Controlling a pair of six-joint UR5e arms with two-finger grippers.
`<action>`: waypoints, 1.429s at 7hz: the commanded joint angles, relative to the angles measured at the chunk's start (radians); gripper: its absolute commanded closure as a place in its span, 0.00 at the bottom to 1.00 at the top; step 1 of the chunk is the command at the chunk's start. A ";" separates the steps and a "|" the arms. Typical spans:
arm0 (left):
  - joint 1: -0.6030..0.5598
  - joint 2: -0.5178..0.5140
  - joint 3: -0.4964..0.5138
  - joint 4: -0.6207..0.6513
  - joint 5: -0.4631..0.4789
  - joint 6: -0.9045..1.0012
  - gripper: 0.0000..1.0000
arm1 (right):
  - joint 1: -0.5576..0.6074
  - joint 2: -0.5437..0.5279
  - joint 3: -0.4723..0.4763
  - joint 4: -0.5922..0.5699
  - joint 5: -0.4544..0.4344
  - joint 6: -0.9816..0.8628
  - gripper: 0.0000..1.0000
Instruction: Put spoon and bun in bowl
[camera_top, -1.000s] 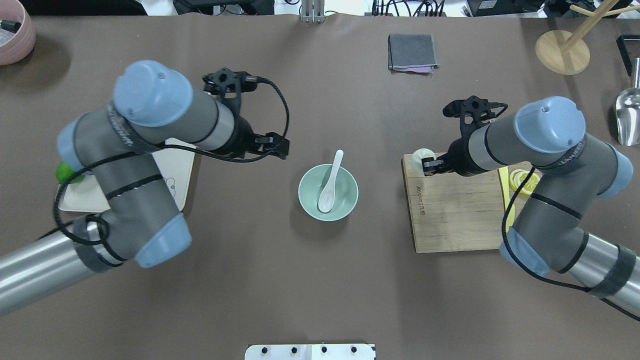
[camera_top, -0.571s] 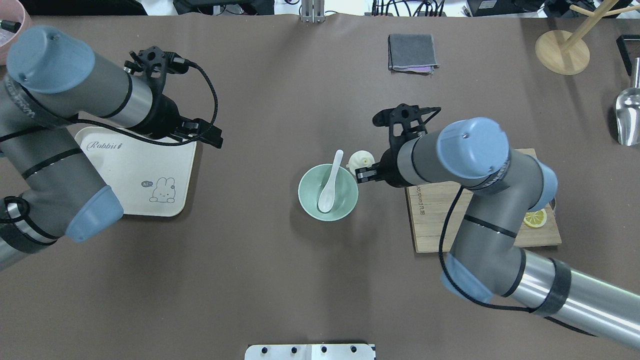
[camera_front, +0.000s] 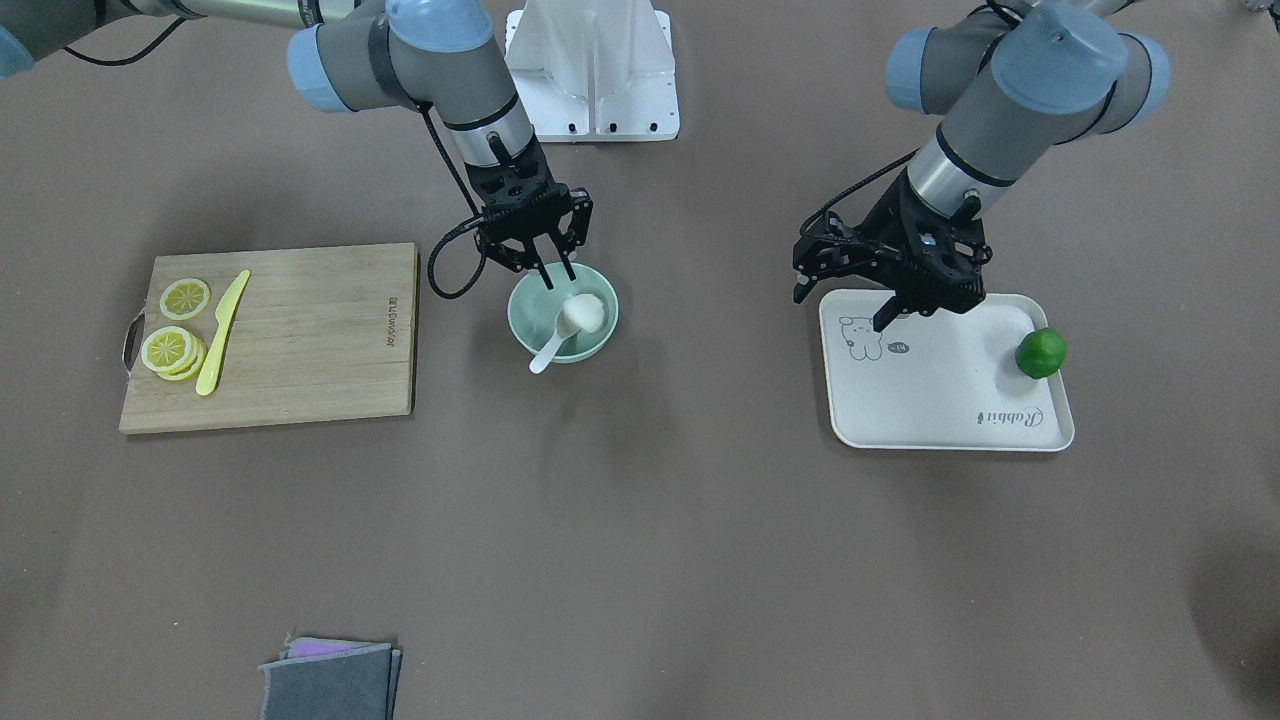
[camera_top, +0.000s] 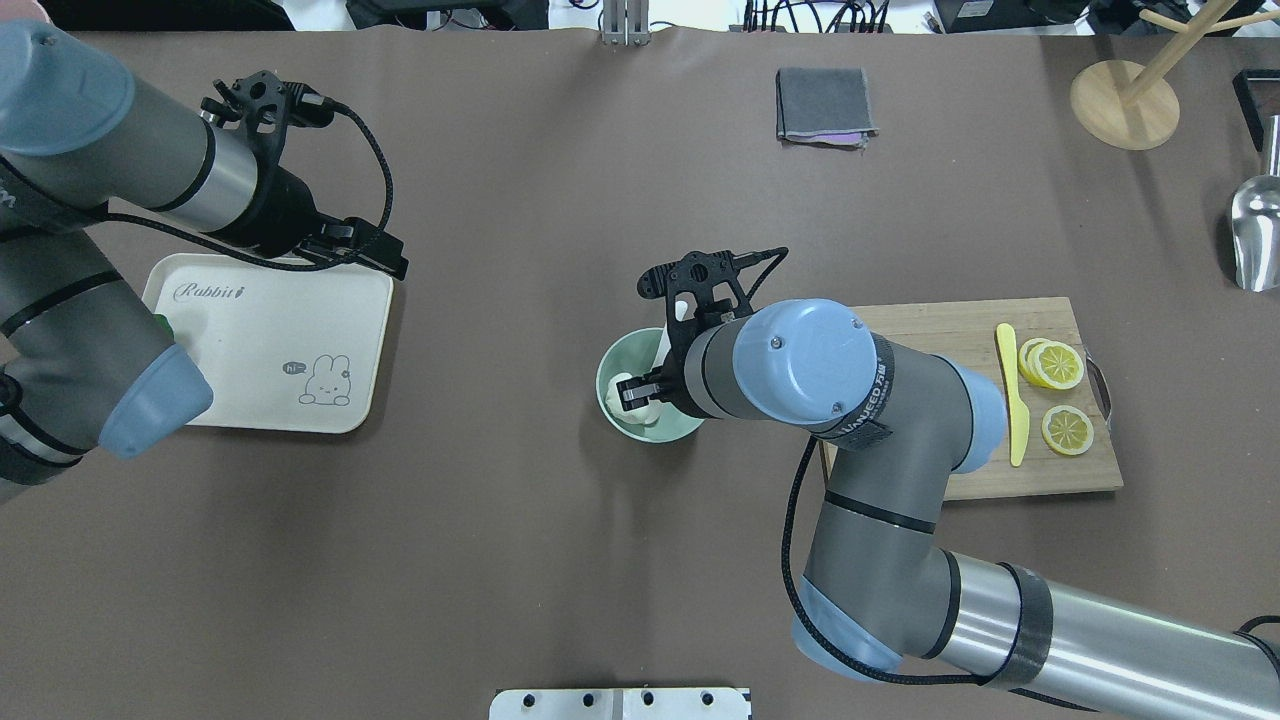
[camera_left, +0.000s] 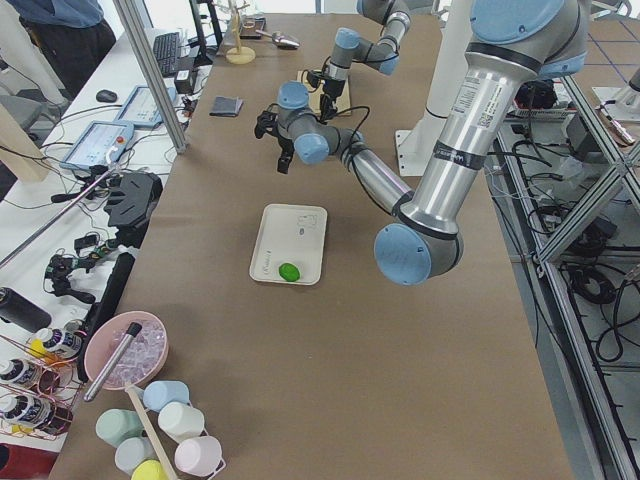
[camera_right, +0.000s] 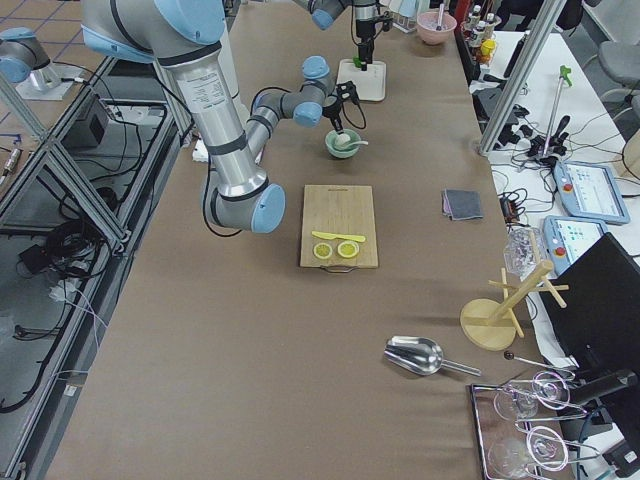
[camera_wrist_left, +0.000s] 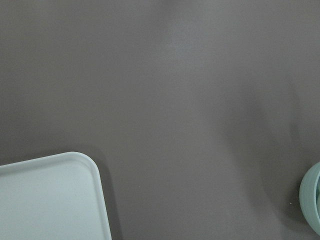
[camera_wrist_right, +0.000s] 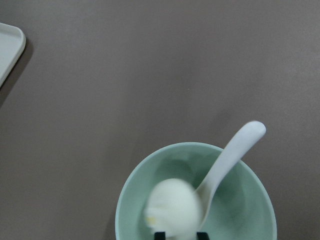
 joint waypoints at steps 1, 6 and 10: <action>-0.004 0.007 0.002 0.003 0.001 0.000 0.02 | 0.001 -0.029 0.021 -0.002 -0.004 0.001 0.00; -0.239 0.180 -0.036 0.248 -0.027 0.430 0.02 | 0.419 -0.369 0.137 -0.001 0.453 -0.233 0.00; -0.574 0.501 -0.001 0.254 -0.163 0.758 0.02 | 0.918 -0.623 -0.027 -0.005 0.739 -0.918 0.00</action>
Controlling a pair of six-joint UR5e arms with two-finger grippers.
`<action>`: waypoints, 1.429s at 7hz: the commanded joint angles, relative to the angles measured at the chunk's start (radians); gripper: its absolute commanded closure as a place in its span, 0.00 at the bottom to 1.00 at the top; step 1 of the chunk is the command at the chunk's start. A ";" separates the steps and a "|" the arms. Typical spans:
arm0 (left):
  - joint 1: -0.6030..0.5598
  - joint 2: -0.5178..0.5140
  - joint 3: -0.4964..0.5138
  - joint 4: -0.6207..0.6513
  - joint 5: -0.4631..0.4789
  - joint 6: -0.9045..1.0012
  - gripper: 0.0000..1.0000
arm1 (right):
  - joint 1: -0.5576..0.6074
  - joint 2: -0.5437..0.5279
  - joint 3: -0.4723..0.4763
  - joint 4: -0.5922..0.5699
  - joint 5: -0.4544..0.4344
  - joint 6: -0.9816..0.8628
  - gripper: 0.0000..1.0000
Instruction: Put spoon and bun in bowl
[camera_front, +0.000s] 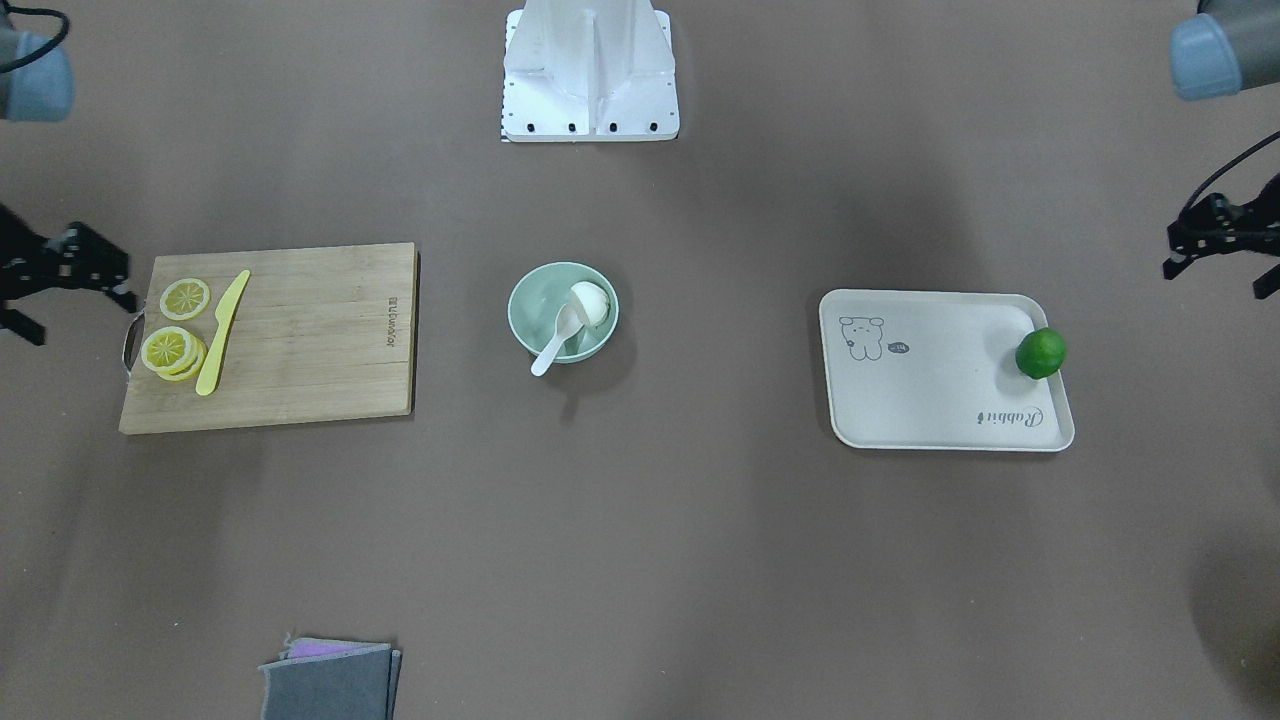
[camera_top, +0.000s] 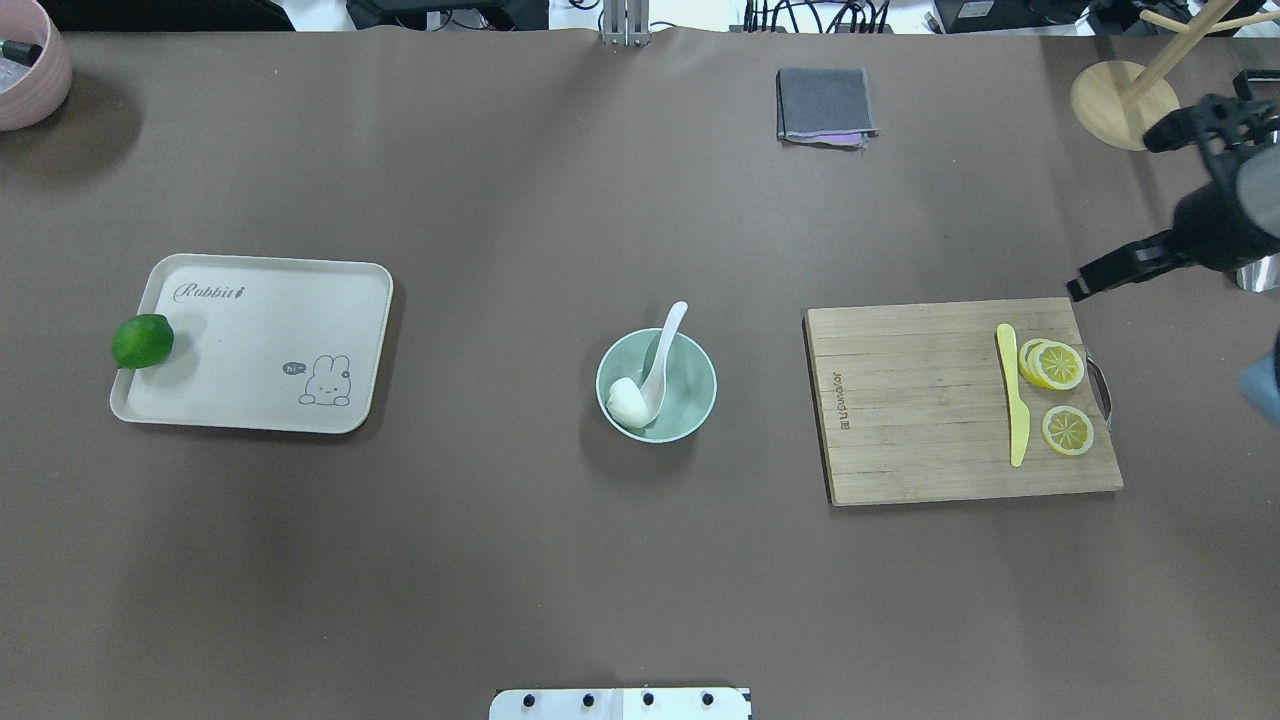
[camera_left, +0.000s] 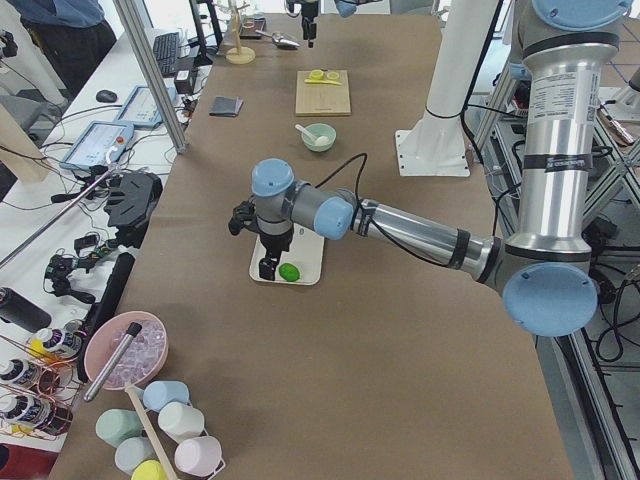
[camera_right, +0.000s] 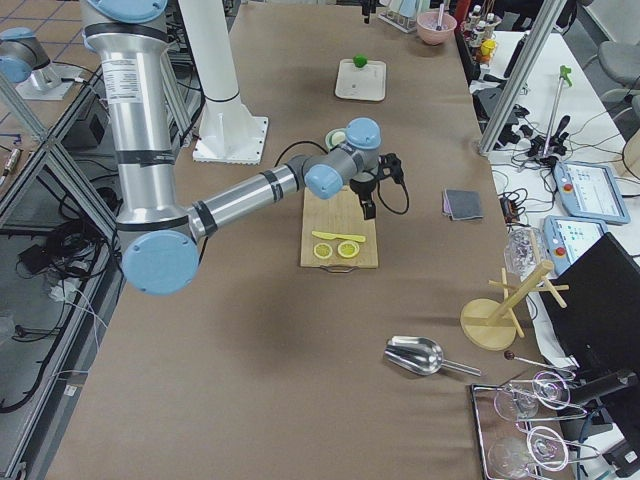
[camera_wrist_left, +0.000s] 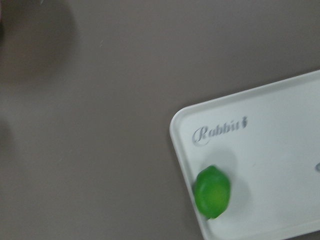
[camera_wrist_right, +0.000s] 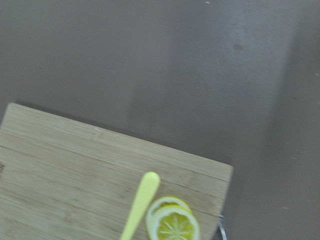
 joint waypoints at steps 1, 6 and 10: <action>-0.114 0.067 0.044 0.006 -0.025 0.024 0.02 | 0.247 -0.057 -0.170 -0.001 0.086 -0.296 0.00; -0.148 0.098 0.070 -0.005 -0.027 0.012 0.02 | 0.354 -0.062 -0.217 -0.077 0.088 -0.443 0.00; -0.160 0.121 0.021 0.001 -0.038 0.021 0.02 | 0.363 -0.082 -0.216 -0.072 0.097 -0.441 0.00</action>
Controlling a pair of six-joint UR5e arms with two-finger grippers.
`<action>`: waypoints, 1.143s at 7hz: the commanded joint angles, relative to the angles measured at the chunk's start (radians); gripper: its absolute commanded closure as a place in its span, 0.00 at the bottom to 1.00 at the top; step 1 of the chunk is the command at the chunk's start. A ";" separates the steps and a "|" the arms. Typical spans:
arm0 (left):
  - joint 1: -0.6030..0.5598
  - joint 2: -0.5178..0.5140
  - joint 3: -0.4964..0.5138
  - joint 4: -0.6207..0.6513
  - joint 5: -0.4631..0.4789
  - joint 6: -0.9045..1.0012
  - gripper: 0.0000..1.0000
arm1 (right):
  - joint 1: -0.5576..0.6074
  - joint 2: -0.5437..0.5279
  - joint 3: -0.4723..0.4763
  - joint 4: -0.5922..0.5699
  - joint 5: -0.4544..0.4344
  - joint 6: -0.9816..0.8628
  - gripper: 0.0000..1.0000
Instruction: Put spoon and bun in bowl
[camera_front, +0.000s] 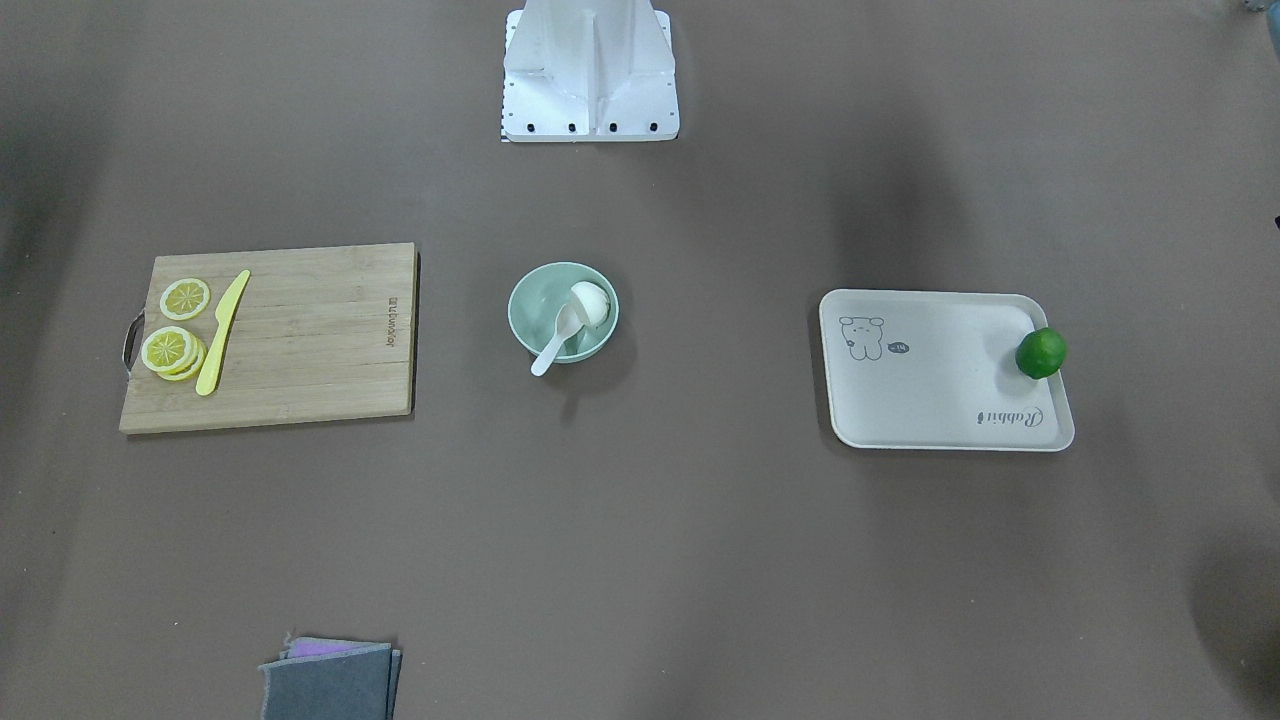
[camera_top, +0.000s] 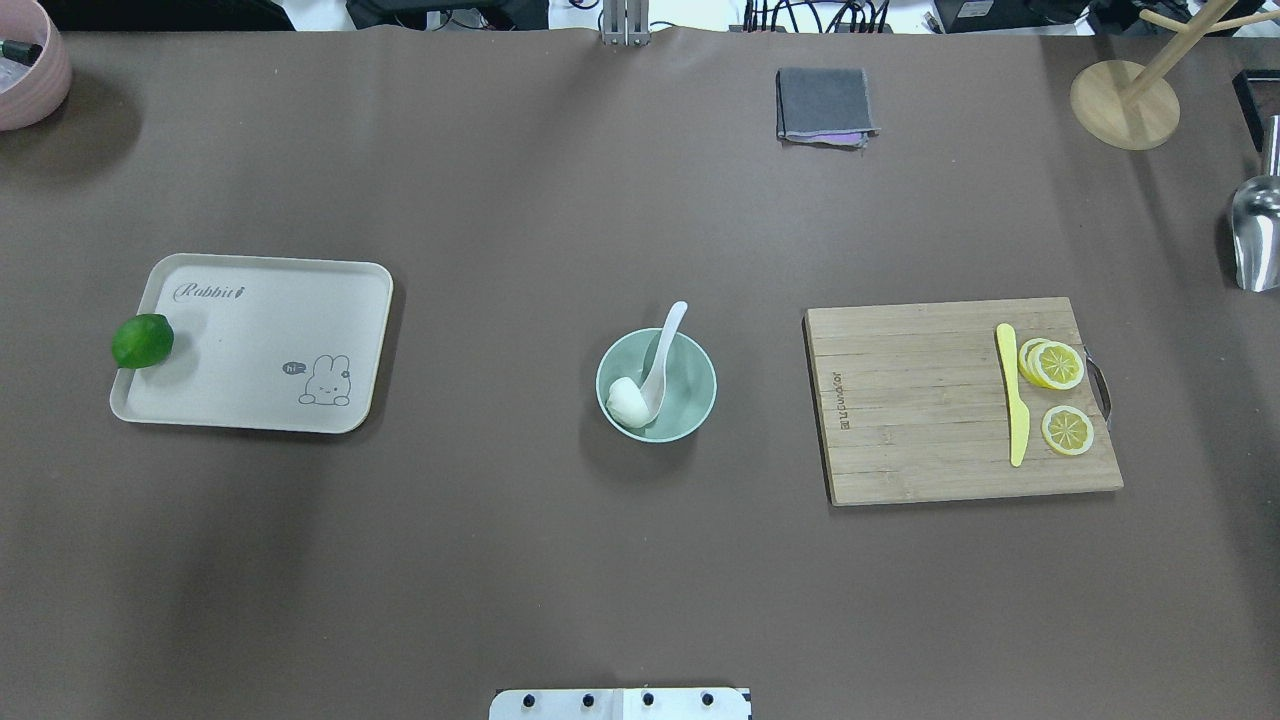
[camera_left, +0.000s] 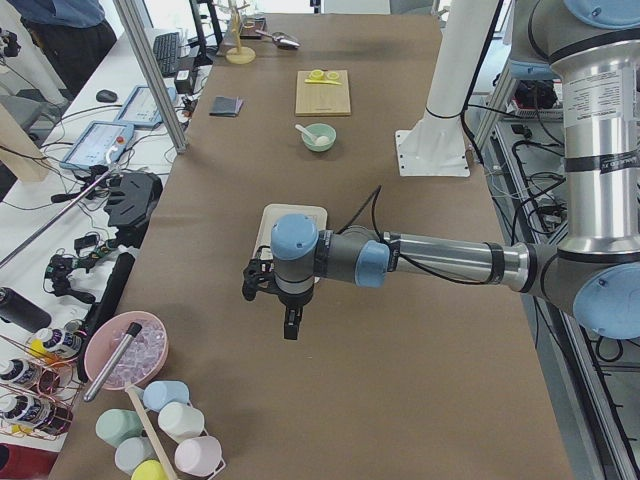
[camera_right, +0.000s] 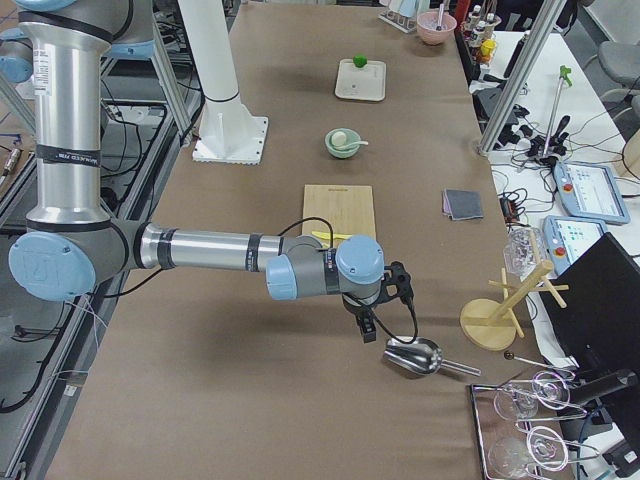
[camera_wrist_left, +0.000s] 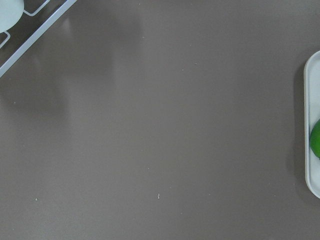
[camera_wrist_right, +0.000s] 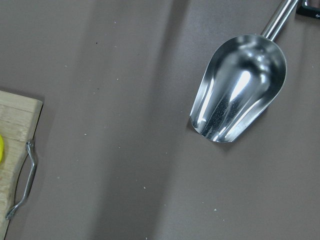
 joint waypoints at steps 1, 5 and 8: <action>-0.005 0.025 -0.017 -0.003 -0.006 0.002 0.02 | 0.006 -0.015 -0.006 0.008 0.003 0.001 0.00; -0.005 0.027 -0.012 -0.005 -0.006 0.002 0.02 | 0.008 -0.018 0.000 0.010 0.000 0.010 0.00; -0.005 0.027 -0.020 -0.005 -0.004 0.001 0.02 | 0.011 -0.006 0.003 0.001 0.002 0.012 0.00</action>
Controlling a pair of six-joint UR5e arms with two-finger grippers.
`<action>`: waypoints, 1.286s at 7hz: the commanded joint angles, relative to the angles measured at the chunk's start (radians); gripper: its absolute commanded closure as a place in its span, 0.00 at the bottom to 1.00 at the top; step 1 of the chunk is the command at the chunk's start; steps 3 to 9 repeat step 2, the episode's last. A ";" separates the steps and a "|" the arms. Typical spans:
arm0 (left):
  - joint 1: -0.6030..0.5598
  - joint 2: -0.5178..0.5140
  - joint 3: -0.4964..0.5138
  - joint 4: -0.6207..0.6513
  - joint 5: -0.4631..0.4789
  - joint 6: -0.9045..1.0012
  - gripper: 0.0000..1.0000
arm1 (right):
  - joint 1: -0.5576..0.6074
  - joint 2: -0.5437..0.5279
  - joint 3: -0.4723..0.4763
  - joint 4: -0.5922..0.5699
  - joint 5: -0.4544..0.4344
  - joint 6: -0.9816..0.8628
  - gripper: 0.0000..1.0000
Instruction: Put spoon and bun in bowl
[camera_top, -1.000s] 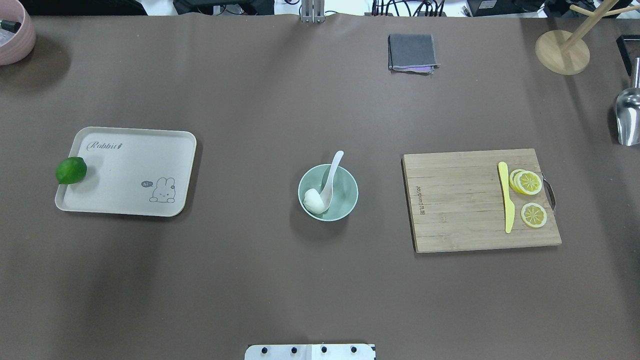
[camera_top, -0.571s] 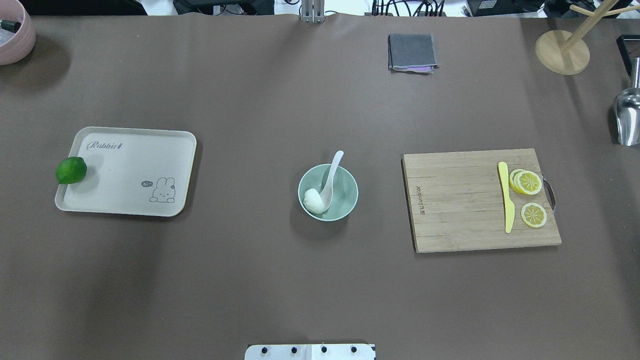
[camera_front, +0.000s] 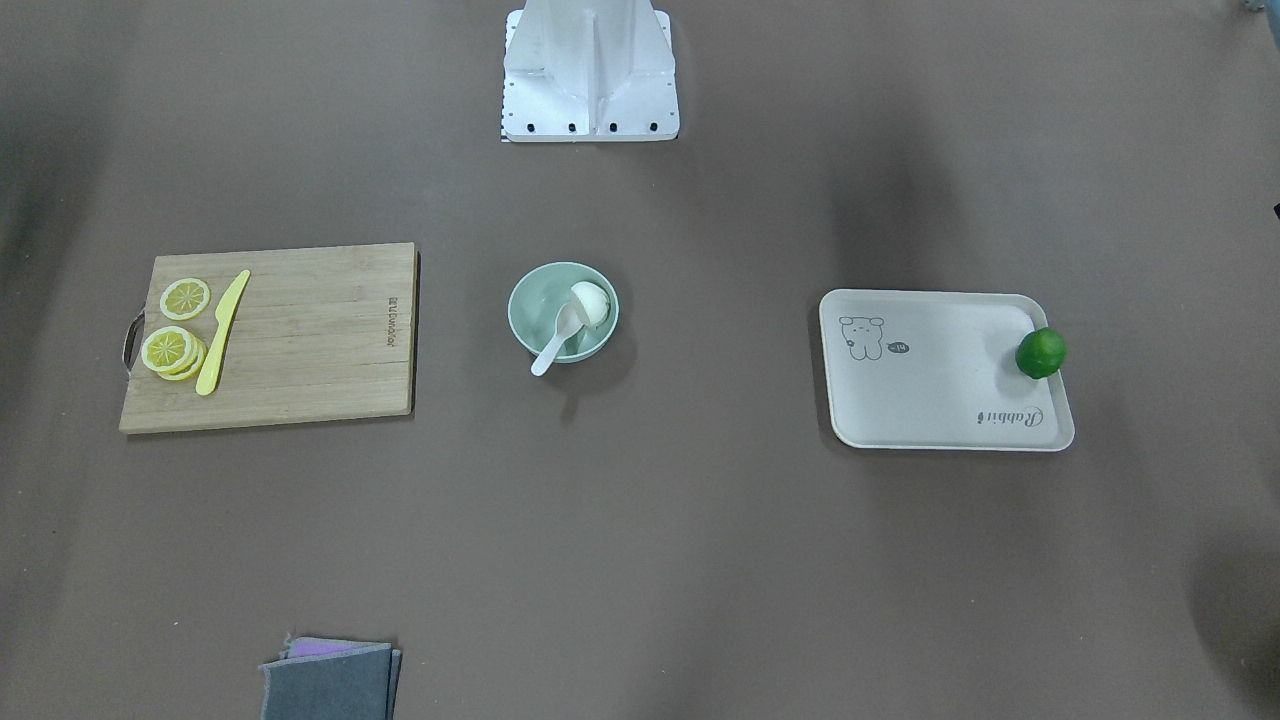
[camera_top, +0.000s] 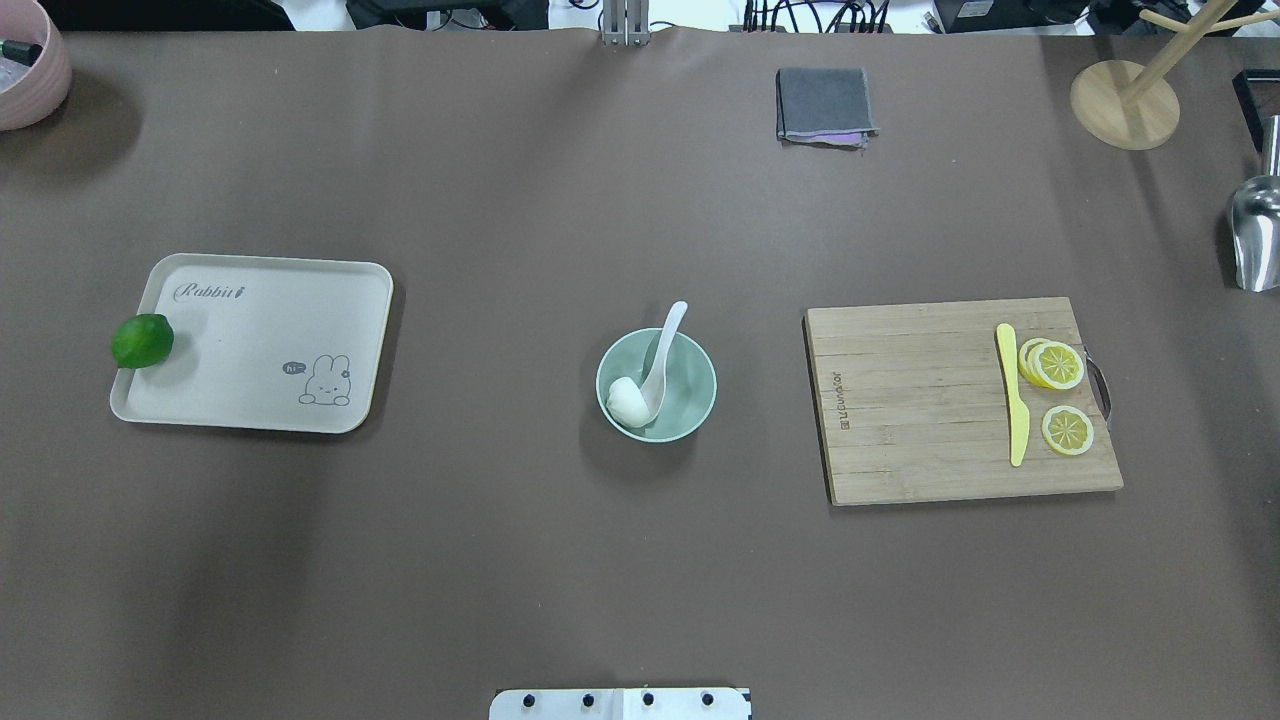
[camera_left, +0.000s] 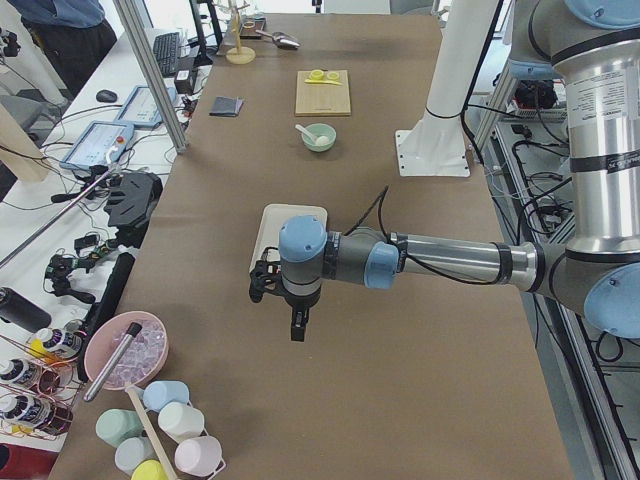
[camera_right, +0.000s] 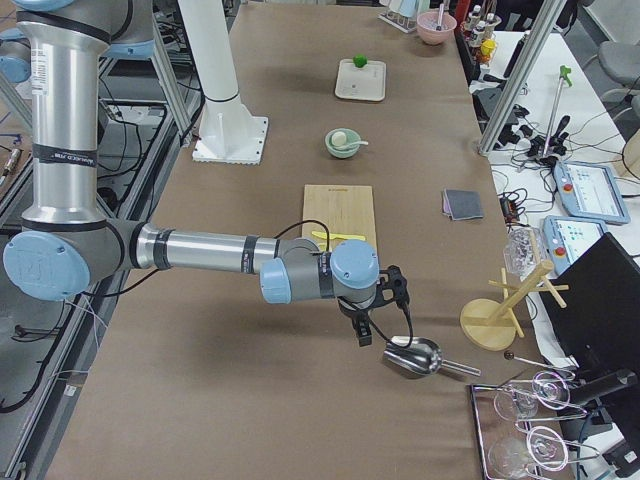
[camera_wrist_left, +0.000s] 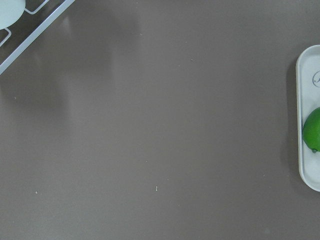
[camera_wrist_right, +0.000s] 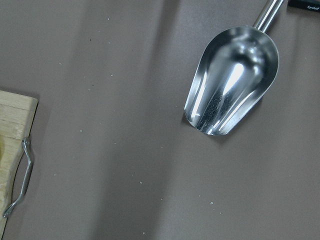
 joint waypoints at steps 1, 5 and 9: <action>0.000 0.000 -0.007 0.000 -0.001 0.000 0.02 | 0.002 0.006 0.001 -0.006 0.001 0.000 0.00; 0.000 0.000 -0.011 0.000 -0.001 0.000 0.02 | 0.003 0.006 0.001 -0.006 0.001 0.000 0.00; 0.000 0.000 -0.011 0.000 -0.001 0.000 0.02 | 0.003 0.006 0.001 -0.006 0.001 0.000 0.00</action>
